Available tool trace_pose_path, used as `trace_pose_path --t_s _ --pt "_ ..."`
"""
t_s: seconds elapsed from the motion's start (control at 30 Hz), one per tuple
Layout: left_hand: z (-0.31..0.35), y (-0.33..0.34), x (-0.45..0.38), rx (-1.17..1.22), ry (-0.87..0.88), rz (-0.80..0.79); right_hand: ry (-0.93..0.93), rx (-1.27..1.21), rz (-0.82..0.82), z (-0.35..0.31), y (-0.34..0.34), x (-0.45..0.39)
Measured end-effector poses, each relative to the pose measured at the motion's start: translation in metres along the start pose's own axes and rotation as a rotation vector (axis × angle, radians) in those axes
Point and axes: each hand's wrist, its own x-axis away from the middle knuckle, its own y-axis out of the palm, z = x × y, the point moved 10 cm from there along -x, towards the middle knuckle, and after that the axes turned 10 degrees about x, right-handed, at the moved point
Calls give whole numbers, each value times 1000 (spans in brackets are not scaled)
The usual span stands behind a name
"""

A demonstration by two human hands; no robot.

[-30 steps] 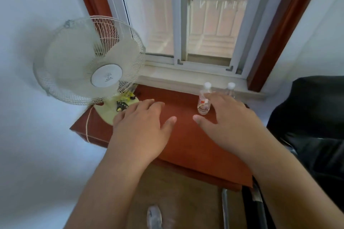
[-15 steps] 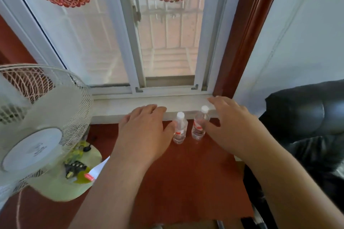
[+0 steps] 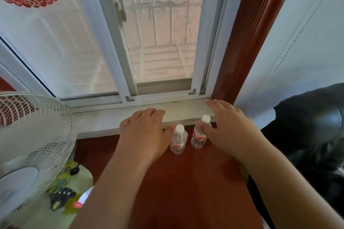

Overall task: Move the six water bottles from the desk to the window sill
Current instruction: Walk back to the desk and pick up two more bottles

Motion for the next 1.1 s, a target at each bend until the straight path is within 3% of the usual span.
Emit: trace_pose_path --t_s 0.43,0.77,1.1 --pt "21 59 -48 84 -112 77 -56 -22 -79 40 48 -64" --pt "7 154 -64 126 -242 -83 -168 -59 -258 49 144 -108" --pt "-6 176 -61 143 -275 -90 -180 -141 -196 54 153 -104"
